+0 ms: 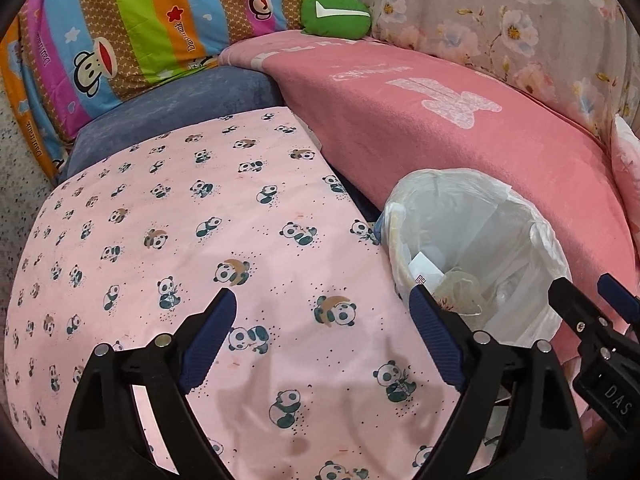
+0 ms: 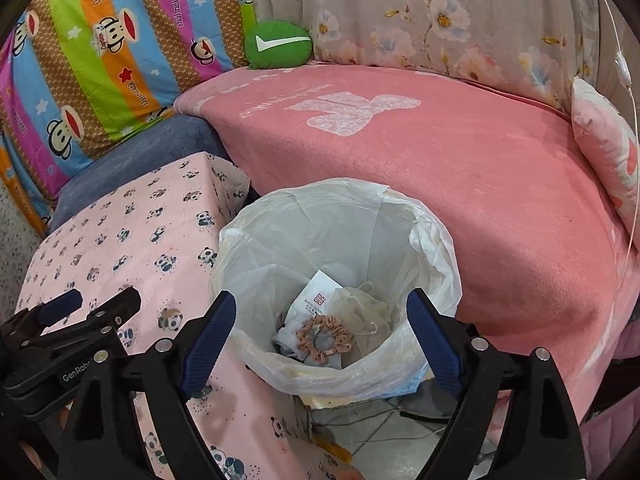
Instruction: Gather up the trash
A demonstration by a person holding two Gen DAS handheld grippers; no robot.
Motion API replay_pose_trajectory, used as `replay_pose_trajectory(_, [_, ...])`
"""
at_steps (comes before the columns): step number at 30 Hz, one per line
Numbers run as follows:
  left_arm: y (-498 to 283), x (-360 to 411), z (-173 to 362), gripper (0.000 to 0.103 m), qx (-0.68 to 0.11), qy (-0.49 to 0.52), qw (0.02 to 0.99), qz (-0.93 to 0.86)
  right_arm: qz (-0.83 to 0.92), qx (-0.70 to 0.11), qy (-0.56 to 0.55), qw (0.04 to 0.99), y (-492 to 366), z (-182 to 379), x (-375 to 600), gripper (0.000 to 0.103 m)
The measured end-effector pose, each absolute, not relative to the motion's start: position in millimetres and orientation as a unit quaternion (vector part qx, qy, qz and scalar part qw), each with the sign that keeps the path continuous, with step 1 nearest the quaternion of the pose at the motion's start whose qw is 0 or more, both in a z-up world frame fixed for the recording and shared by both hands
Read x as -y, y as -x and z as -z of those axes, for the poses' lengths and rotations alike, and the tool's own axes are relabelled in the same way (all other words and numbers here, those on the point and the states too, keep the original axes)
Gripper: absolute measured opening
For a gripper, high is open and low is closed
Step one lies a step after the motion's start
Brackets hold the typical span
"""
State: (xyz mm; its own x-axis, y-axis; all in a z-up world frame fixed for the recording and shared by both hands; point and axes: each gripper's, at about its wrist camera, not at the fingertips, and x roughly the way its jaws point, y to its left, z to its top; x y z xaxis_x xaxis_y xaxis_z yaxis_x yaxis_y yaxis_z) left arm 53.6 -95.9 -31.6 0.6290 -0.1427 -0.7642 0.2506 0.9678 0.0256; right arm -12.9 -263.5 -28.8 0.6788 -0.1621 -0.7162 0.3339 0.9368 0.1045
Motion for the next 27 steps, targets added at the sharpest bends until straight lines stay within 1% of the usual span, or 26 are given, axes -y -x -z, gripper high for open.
replay_pose_trajectory(3, [-48, 92, 33, 0.089, -0.413, -0.08, 0.902, 0.096, 0.141, -0.388, -0.098, 0.906, 17, 31, 257, 0.086])
replay_pose_trajectory(4, [-47, 91, 34, 0.09, -0.414, -0.082, 0.902, 0.095, 0.14, -0.389, -0.093, 0.906, 19, 31, 254, 0.09])
replay_pose_trajectory(7, [-44, 86, 34, 0.092, -0.418, -0.078, 0.9, 0.091, 0.144, -0.394, -0.081, 0.904, 22, 31, 249, 0.09])
replay_pose_trajectory(15, [-36, 79, 36, 0.092, -0.426, -0.08, 0.898, 0.077, 0.162, -0.395, -0.055, 0.902, 32, 31, 238, 0.09])
replay_pose_trajectory(27, [-22, 84, 30, 0.092, -0.421, -0.088, 0.9, 0.076, 0.166, -0.396, -0.051, 0.902, 45, 28, 237, 0.09])
